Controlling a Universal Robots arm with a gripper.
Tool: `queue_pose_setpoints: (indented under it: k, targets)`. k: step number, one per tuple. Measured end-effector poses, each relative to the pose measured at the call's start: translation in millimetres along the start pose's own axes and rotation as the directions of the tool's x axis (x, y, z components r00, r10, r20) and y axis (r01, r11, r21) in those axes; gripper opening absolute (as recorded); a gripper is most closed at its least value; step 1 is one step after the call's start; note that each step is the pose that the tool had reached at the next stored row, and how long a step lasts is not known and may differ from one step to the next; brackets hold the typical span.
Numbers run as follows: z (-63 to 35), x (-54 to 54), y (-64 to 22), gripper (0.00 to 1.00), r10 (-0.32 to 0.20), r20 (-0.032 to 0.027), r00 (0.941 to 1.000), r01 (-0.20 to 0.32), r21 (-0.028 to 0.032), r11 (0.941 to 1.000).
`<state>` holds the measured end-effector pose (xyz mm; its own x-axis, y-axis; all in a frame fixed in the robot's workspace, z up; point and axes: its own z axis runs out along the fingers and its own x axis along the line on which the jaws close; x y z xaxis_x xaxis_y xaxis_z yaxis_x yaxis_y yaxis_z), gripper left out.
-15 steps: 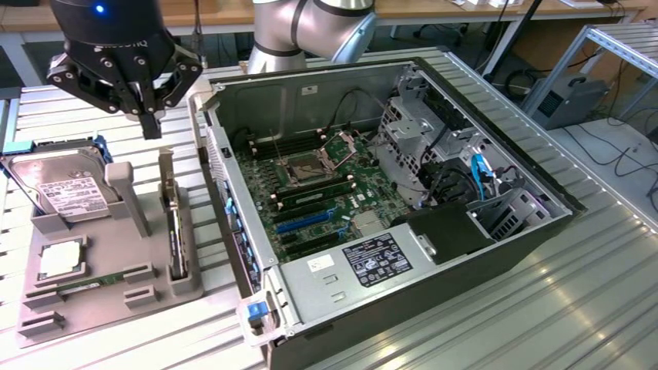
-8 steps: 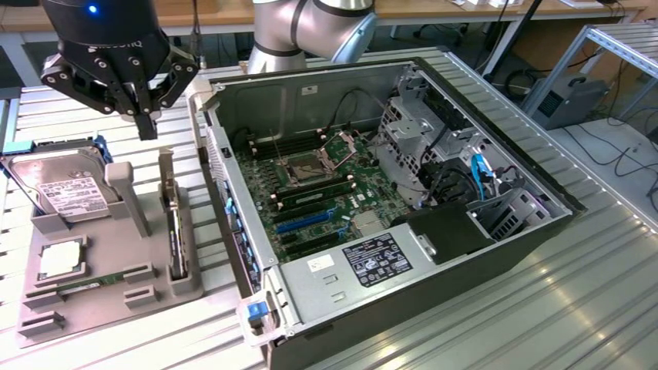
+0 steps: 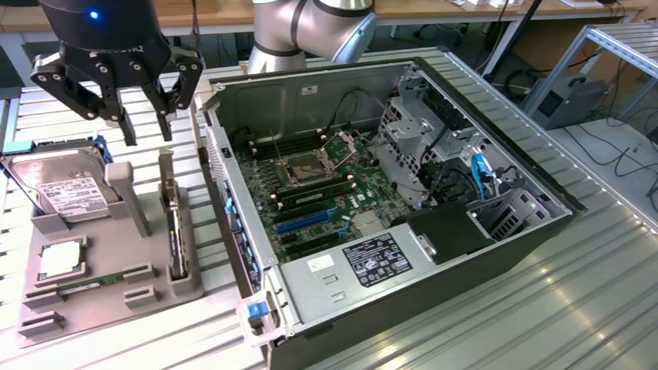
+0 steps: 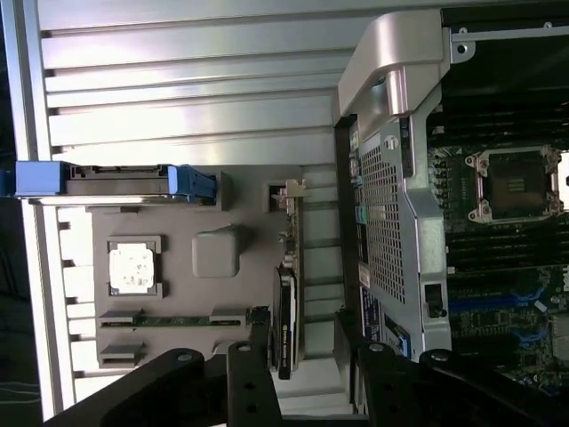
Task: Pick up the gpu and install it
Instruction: 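Pick up the gpu and move the gpu toward the slot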
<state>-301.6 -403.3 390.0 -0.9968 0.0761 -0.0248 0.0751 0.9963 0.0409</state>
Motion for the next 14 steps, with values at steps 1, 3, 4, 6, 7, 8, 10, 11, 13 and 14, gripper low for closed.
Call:
queue_pose_setpoints:
  k: [1,3,4,6,7,8,10,11,13,14]
  targets:
    - [1.7,0.2,-4.4,0.42,0.000,0.0003,1.0000,0.000,0.0050,1.0000]
    - [4.5,0.7,-8.3,0.42,0.000,0.0008,1.0000,0.000,0.0133,0.9999]
    - [4.9,0.7,-8.6,0.42,0.000,0.0009,1.0000,0.000,0.0141,0.9999]
    - [7.0,0.7,-9.1,0.42,0.000,0.0011,1.0000,0.000,0.0143,0.9999]
    - [9.9,0.8,-9.3,0.42,0.000,0.0010,1.0000,0.000,0.0144,0.9999]
    - [10.1,0.8,-9.3,0.42,0.000,0.0010,1.0000,0.000,0.0143,0.9999]
    - [10.4,0.8,-9.3,0.42,0.000,0.0010,1.0000,0.000,0.0143,0.9999]
    - [10.5,0.8,-9.3,0.42,0.000,0.0010,1.0000,0.000,0.0143,0.9999]
    - [15.8,0.9,-9.6,0.42,0.000,0.0010,1.0000,0.000,0.0145,0.9999]
    - [15.8,0.9,-9.6,0.42,0.000,0.0010,1.0000,0.000,0.0145,0.9999]
